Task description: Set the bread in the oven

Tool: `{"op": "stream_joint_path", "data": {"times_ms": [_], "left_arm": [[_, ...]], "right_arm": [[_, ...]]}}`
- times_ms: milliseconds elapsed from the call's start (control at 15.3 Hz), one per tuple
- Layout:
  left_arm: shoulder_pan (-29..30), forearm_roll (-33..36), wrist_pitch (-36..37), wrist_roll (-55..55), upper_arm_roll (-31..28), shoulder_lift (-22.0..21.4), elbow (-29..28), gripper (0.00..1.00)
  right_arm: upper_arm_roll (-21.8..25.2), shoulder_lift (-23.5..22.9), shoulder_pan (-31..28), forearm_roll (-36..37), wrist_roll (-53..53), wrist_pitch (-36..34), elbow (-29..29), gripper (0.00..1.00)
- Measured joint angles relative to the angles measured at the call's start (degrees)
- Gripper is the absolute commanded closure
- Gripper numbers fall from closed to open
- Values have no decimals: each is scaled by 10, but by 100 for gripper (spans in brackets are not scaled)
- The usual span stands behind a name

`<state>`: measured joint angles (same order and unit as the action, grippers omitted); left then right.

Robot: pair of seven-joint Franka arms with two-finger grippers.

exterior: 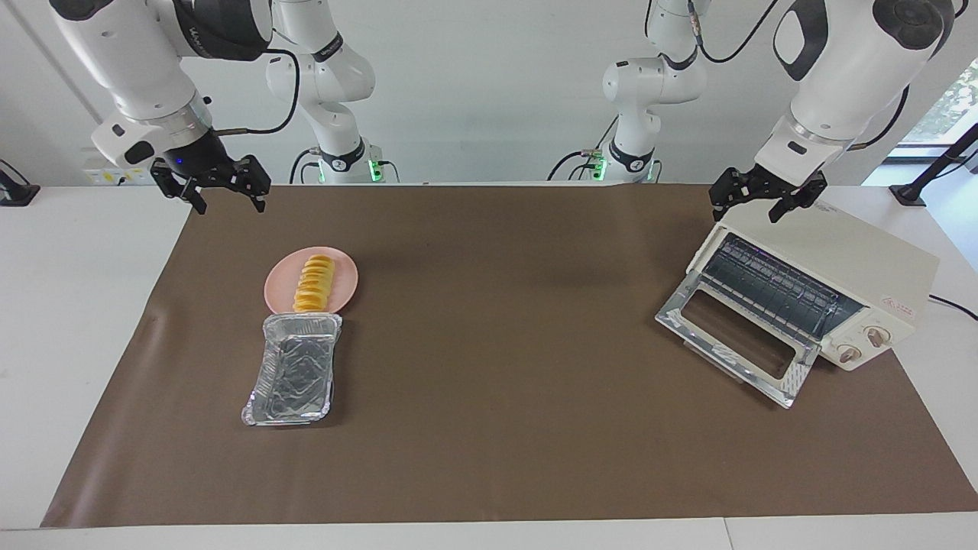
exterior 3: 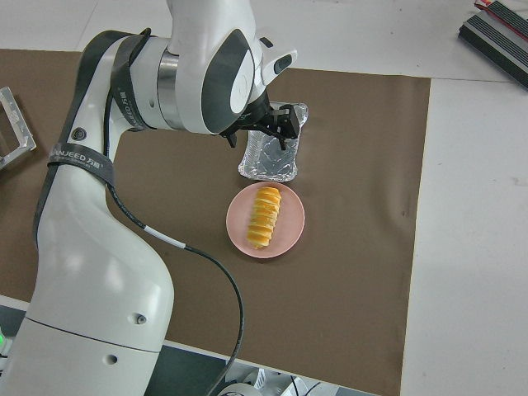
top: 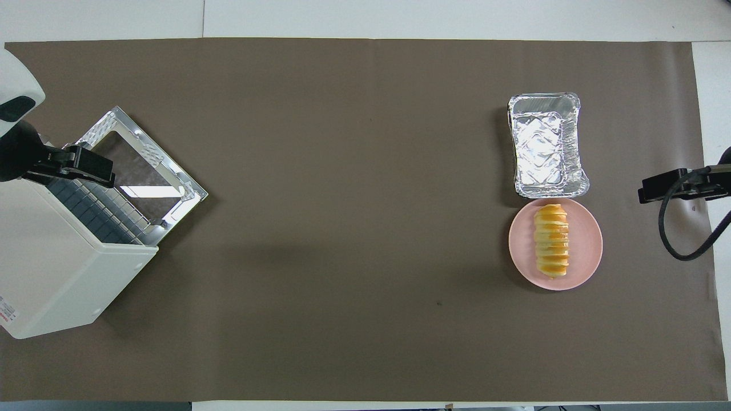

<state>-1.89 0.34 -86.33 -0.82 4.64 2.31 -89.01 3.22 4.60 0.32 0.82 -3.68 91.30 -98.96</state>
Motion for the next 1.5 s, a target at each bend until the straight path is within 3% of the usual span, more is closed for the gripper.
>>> {"op": "stream_joint_path", "data": {"times_ms": [586,977,1499], "left_arm": [[0,0,0,0,0,0,0,0],[0,0,0,0,0,0,0,0],[0,0,0,0,0,0,0,0]], "right_arm": [[-1,0,6,0,7,7,-13,0],[-2,4,30,0,23,101,-129,0],[-2,4,30,0,31,188,-231,0]]}}
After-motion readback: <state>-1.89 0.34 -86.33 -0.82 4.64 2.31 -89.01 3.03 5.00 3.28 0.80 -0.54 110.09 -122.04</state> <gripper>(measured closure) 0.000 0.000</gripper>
